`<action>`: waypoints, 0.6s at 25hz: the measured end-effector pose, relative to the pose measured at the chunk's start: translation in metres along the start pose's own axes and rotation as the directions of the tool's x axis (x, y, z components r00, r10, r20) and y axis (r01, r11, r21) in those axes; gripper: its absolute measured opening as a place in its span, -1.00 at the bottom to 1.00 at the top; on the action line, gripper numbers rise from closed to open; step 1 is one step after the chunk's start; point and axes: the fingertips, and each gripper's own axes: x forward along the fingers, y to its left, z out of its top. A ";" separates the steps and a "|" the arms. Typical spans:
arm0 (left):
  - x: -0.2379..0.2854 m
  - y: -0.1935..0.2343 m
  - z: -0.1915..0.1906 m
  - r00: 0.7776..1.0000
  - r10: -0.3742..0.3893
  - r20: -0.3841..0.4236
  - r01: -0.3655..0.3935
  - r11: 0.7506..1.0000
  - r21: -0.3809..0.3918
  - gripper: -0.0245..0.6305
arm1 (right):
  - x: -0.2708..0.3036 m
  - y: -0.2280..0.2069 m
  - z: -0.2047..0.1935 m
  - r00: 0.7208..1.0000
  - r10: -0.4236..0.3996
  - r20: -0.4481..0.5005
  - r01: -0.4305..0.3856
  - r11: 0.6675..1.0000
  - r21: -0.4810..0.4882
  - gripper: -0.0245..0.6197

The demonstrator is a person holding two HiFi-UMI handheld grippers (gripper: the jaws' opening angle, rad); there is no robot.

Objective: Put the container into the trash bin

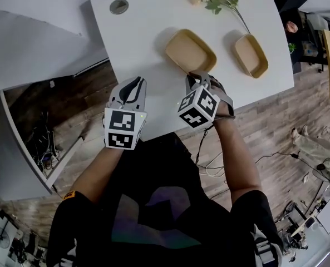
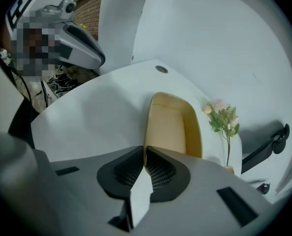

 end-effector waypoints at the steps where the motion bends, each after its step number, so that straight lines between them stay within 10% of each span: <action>1: -0.001 -0.002 0.000 1.000 -0.003 0.003 0.003 1.000 0.004 -0.89 | -0.002 0.000 0.000 1.000 -0.005 0.001 0.005 1.000 0.001 -0.82; 15: -0.065 -0.032 0.009 0.987 -0.132 0.093 0.119 0.984 0.133 -0.89 | -0.086 0.040 0.006 0.989 -0.142 0.037 0.131 0.967 0.219 -0.83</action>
